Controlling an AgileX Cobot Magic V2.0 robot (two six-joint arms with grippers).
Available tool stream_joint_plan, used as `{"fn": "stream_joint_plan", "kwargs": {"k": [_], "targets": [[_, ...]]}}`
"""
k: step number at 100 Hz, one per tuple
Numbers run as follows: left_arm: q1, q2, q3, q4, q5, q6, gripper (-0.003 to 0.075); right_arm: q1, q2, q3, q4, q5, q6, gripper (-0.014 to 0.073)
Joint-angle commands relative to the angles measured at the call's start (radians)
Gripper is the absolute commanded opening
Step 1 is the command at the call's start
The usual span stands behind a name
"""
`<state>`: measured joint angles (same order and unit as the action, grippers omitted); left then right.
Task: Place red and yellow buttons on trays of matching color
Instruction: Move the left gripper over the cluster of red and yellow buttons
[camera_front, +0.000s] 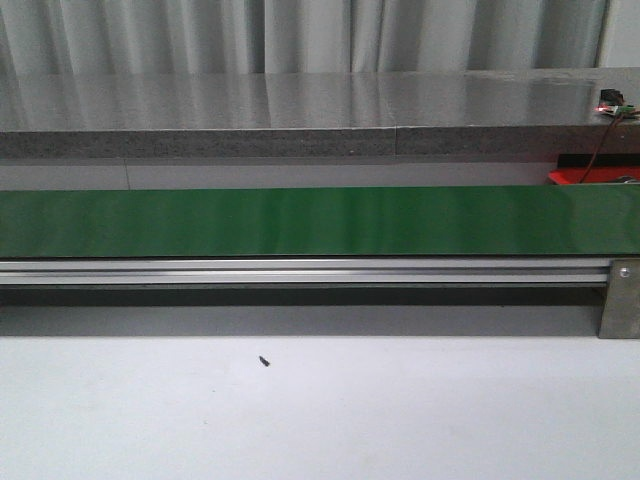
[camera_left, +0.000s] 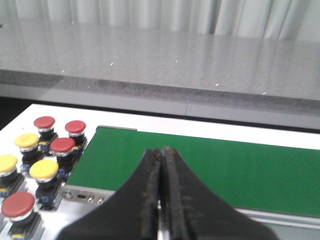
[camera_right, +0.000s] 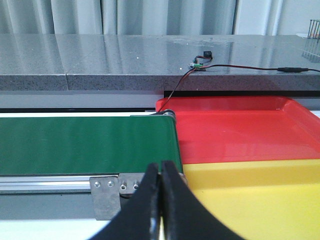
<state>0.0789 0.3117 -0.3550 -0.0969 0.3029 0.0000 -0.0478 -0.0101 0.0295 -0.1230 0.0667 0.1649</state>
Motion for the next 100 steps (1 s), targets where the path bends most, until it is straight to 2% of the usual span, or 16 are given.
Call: {"fn": "stream_joint_plan", "kwargs": {"k": [1,9,14,26,33,39,58,73,83,100], "targets": [[0.019,0.092,-0.077,-0.004,-0.039,-0.01,0.0007,-0.006,-0.018,-0.019,-0.007,-0.082,-0.004,-0.0067],[0.033,0.166,-0.116,-0.004,-0.01,-0.01,0.0094,-0.006,-0.018,-0.019,-0.007,-0.082,-0.004,-0.0067],[0.04,0.209,-0.139,-0.004,0.002,-0.01,0.0181,-0.006,-0.018,-0.019,-0.007,-0.082,-0.004,-0.0067],[0.039,0.29,-0.184,-0.004,0.004,-0.01,0.045,-0.006,-0.018,-0.019,-0.007,-0.082,-0.004,-0.0067],[0.039,0.315,-0.197,-0.004,-0.01,-0.01,0.0545,-0.006,-0.018,-0.019,-0.007,-0.082,-0.004,-0.0067],[0.039,0.325,-0.198,-0.004,-0.015,-0.01,0.0566,-0.006,-0.018,-0.019,-0.007,-0.082,-0.004,-0.0067],[0.039,0.374,-0.196,-0.004,-0.041,-0.01,0.0565,-0.006,-0.018,-0.019,-0.007,-0.082,-0.004,-0.0067],[0.054,0.429,-0.231,-0.004,0.017,-0.045,0.0565,-0.006,-0.018,-0.019,-0.007,-0.082,-0.004,-0.0067],[0.115,0.493,-0.281,-0.003,0.096,-0.078,0.0565,-0.006,-0.018,-0.019,-0.007,-0.082,-0.004,-0.0067],[0.282,0.6,-0.377,-0.03,0.229,-0.095,0.0565,-0.006,-0.018,-0.019,-0.007,-0.082,-0.004,-0.0067]]}}
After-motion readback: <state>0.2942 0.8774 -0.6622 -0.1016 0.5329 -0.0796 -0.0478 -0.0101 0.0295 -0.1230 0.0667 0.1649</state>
